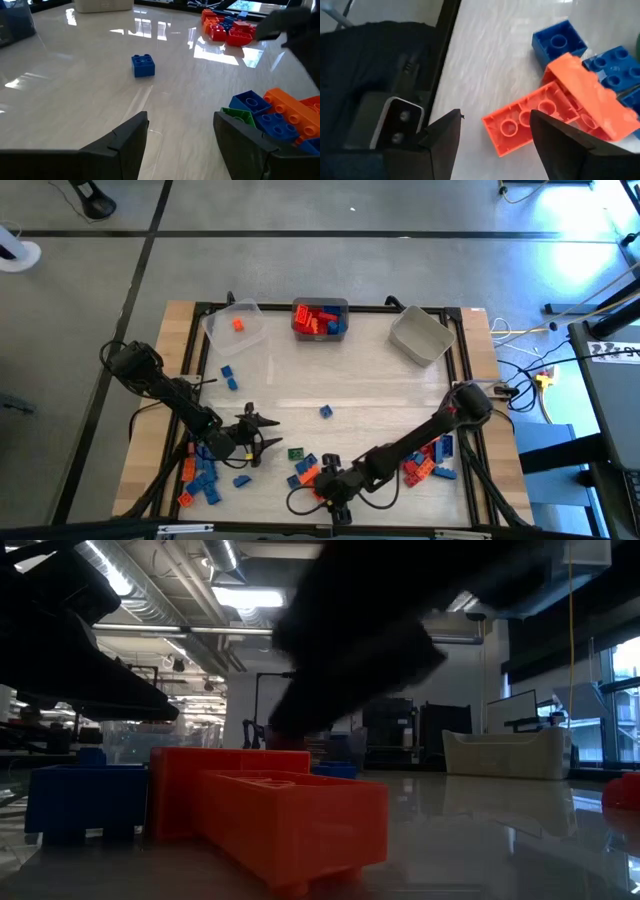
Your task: Sort blocks by size
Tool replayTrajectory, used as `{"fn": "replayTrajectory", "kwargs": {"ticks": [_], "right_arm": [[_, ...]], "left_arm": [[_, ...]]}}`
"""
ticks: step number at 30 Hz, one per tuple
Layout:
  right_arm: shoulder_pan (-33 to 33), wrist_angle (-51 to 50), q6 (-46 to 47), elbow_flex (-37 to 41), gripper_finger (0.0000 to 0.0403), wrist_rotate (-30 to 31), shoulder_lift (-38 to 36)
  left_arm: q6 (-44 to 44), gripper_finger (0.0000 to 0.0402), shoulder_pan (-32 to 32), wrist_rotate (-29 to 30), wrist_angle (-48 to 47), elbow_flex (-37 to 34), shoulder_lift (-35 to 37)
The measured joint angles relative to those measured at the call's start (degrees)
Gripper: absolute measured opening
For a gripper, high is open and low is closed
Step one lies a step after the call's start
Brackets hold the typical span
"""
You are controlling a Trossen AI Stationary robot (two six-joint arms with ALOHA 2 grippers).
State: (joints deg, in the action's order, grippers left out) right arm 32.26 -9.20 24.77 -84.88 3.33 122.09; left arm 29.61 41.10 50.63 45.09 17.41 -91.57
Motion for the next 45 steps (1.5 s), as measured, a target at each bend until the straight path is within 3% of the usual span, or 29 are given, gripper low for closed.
{"fn": "replayTrajectory", "kwargs": {"ticks": [9, 26, 38, 45], "right_arm": [[-0.22, -0.46, -2.71, -0.07, 0.0237, 0.74, 1.57], [-2.02, -29.78, -3.90, -4.36, 0.0237, 8.53, -3.90], [-0.97, -29.91, 28.46, -6.27, 0.0237, 12.05, -3.96], [0.21, -29.79, 35.08, -6.27, 0.0237, 20.59, -3.51]], "left_arm": [[0.00, 0.0214, 0.00, 0.02, 0.01, 0.02, 0.00], [0.68, 0.0214, 0.00, 0.02, -0.82, 0.04, 0.00], [1.58, 0.0214, 0.00, 0.02, -0.97, 0.04, 0.00], [1.95, 0.0214, 0.00, 0.02, -1.19, 0.04, 0.00]]}}
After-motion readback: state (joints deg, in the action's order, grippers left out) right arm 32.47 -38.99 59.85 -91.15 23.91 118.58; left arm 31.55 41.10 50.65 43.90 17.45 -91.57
